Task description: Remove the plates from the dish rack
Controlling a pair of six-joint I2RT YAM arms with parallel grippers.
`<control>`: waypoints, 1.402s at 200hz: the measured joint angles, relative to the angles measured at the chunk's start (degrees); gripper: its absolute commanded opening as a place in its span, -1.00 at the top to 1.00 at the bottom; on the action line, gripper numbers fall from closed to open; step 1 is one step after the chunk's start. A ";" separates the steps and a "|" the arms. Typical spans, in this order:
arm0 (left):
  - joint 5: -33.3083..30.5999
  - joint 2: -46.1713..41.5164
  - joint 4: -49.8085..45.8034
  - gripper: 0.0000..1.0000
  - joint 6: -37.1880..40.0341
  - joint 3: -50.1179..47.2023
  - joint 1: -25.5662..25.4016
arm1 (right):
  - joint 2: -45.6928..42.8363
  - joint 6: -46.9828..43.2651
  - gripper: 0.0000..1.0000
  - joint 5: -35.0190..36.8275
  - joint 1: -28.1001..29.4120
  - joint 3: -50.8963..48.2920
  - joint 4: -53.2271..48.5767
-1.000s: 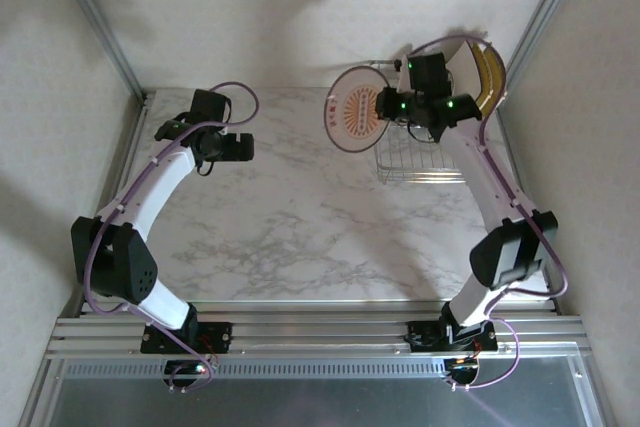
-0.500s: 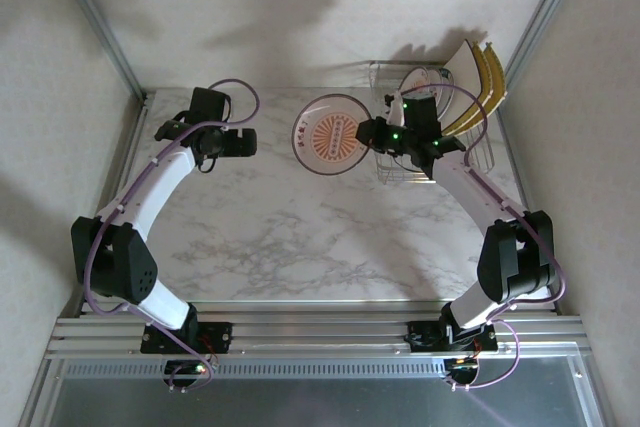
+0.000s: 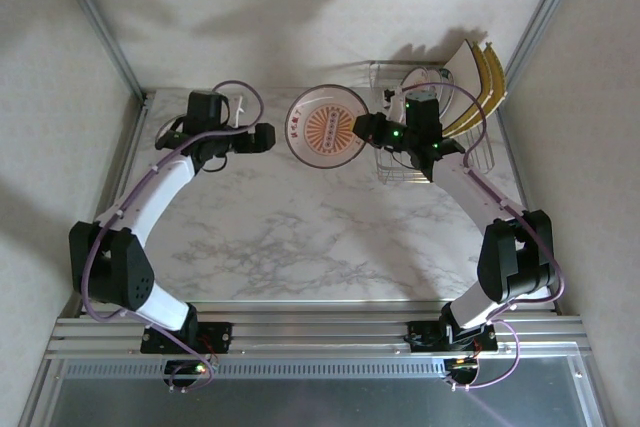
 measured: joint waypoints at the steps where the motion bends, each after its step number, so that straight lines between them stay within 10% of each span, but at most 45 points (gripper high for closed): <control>1: 0.59 -0.02 0.35 -0.99 -0.20 -0.11 0.00 | 0.00 0.02 1.00 -0.04 0.00 -0.02 0.07; 68: 18.93 0.68 16.17 -0.99 -8.17 -3.89 0.48 | 0.96 2.40 1.00 -3.32 -0.09 -0.07 5.20; 101: 23.85 2.12 21.68 -0.68 -11.34 -5.35 0.48 | 1.75 3.61 1.00 -4.33 -0.13 -0.07 7.08; 208: 28.74 3.80 29.14 0.29 -16.92 -7.15 0.33 | 4.85 5.07 1.00 -5.68 0.13 -0.04 10.49; 280: 28.26 3.93 29.16 0.34 -17.05 -7.15 0.37 | 5.92 5.05 1.00 -6.56 0.44 1.38 10.54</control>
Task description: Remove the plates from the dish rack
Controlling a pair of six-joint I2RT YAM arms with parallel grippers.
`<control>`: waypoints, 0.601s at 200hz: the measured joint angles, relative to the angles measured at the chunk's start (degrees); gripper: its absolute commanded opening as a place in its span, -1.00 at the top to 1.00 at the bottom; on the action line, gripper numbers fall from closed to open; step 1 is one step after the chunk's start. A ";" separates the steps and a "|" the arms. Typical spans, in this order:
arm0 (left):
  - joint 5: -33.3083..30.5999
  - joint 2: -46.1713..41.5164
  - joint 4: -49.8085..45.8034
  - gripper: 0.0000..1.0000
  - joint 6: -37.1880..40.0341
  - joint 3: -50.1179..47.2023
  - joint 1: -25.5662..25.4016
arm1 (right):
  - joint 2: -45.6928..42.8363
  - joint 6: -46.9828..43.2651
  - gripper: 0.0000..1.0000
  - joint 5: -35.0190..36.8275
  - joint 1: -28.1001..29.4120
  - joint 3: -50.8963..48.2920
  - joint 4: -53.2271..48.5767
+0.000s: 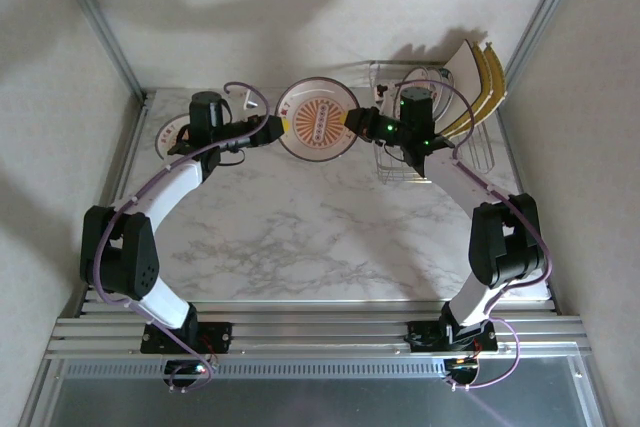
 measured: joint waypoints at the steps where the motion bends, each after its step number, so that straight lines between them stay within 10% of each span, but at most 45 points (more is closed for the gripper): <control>1: 0.00 0.00 0.00 0.34 0.00 0.00 0.00 | 0.00 0.00 1.00 0.00 0.00 0.00 0.00; 101: -0.15 0.96 0.00 1.00 -5.33 0.07 0.22 | 0.42 -2.23 1.00 -0.52 1.22 0.24 2.01; 120: -0.20 0.96 0.11 1.00 -5.05 0.04 0.22 | 0.66 -1.92 0.15 -0.76 1.25 0.28 1.92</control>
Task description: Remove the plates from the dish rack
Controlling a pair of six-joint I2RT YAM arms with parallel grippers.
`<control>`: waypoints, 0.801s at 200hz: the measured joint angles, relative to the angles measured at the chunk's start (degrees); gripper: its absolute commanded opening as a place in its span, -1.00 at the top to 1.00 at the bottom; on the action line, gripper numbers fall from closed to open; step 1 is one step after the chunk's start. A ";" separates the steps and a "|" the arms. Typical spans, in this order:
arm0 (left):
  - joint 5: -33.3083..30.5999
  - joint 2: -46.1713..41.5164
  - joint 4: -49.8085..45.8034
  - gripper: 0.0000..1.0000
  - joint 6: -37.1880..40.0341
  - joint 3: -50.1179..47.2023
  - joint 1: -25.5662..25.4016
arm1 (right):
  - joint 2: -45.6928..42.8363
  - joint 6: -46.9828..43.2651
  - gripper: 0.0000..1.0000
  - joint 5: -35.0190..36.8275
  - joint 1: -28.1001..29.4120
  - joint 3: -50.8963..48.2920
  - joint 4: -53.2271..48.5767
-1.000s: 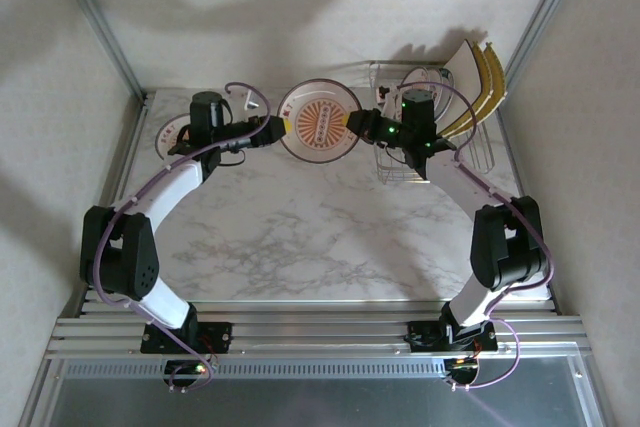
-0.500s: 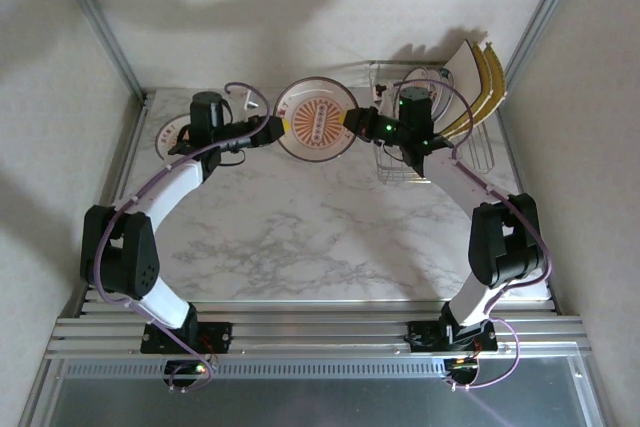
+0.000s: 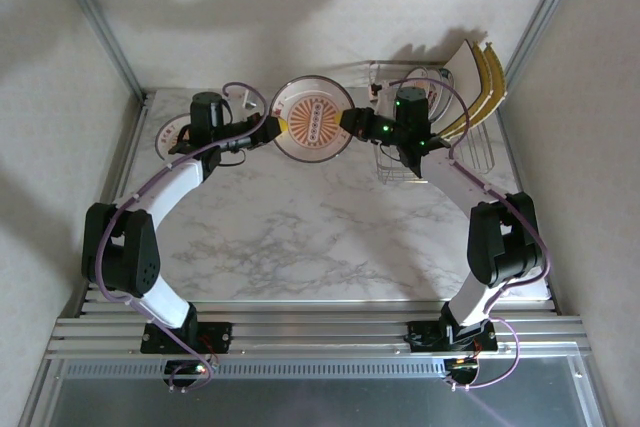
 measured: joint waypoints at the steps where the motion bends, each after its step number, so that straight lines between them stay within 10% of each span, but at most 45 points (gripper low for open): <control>1: 0.00 0.00 0.07 1.00 0.07 0.00 0.00 | 0.00 -0.02 0.11 0.00 0.00 0.02 -0.02; 37: 0.24 0.13 -0.11 1.00 1.97 -0.04 -0.87 | 0.20 -0.87 -0.97 -0.22 0.70 1.92 -2.84; 93: -0.02 0.13 0.37 1.00 1.84 -0.55 0.44 | -0.04 -11.02 -0.99 5.97 -1.33 10.60 -22.18; 160: -9.25 -5.55 9.14 1.00 -8.48 -11.78 11.67 | -0.57 -28.81 -0.98 37.53 -5.22 30.84 -55.71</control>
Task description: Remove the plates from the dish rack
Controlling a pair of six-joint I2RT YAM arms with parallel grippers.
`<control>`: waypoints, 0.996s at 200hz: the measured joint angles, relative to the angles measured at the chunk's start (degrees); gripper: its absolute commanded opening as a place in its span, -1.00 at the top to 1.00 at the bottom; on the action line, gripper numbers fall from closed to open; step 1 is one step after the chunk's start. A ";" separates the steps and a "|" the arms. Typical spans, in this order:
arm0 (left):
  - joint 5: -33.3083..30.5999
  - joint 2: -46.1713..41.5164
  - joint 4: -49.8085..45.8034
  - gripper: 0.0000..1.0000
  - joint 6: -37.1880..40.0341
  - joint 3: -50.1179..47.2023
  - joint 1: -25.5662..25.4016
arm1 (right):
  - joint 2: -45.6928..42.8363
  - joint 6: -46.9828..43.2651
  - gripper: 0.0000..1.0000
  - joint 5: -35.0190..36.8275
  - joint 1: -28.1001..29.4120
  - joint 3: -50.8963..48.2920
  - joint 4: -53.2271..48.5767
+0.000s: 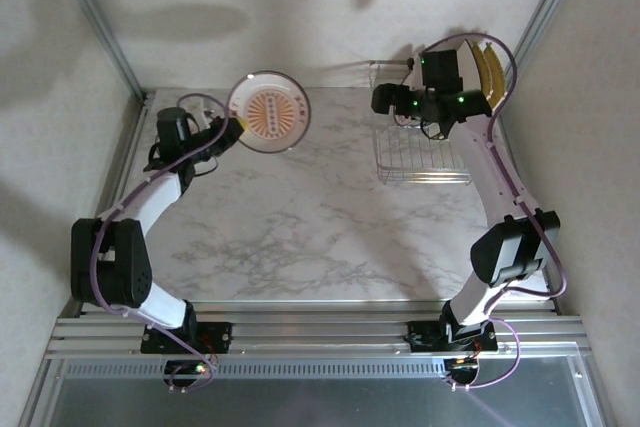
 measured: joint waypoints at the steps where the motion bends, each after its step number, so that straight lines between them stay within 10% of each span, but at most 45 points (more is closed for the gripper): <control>1: -0.15 -0.07 0.13 1.00 -0.04 -0.13 0.13 | 0.00 -0.28 -0.98 0.66 -0.02 0.28 -0.50; 63: -11.67 -4.72 8.13 1.00 -11.89 -11.02 9.09 | 1.18 -7.41 -0.98 15.85 -3.26 2.40 -13.25; 199: -22.16 3.52 17.22 1.00 -19.06 -18.08 16.26 | 1.18 -9.44 -0.98 16.72 -4.02 0.11 -14.16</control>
